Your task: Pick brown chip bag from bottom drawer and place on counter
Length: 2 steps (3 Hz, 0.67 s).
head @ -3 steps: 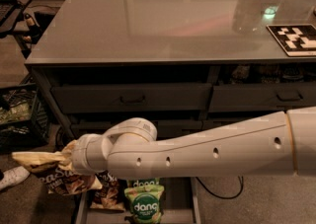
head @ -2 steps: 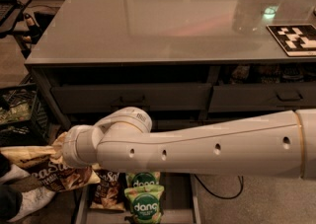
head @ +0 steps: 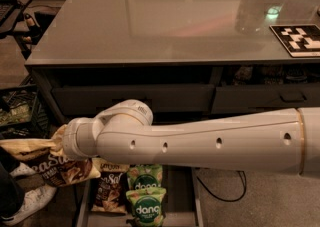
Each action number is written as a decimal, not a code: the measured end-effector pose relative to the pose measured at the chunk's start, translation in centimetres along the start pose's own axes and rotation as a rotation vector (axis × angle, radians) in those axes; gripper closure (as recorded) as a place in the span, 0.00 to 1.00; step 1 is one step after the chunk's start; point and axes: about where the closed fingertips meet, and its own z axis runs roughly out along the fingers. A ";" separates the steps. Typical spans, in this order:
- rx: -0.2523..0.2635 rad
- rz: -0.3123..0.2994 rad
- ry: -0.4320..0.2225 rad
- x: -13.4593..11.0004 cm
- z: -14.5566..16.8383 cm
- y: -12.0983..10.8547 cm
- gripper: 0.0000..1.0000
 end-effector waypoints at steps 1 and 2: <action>0.070 -0.082 0.001 -1.5 -1.4 -5.2 1.00; 0.111 -0.137 -0.002 -2.6 -2.4 -10.2 1.00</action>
Offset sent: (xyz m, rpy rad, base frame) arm 0.1384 -0.0226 0.1193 -0.0052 -0.2617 -0.0109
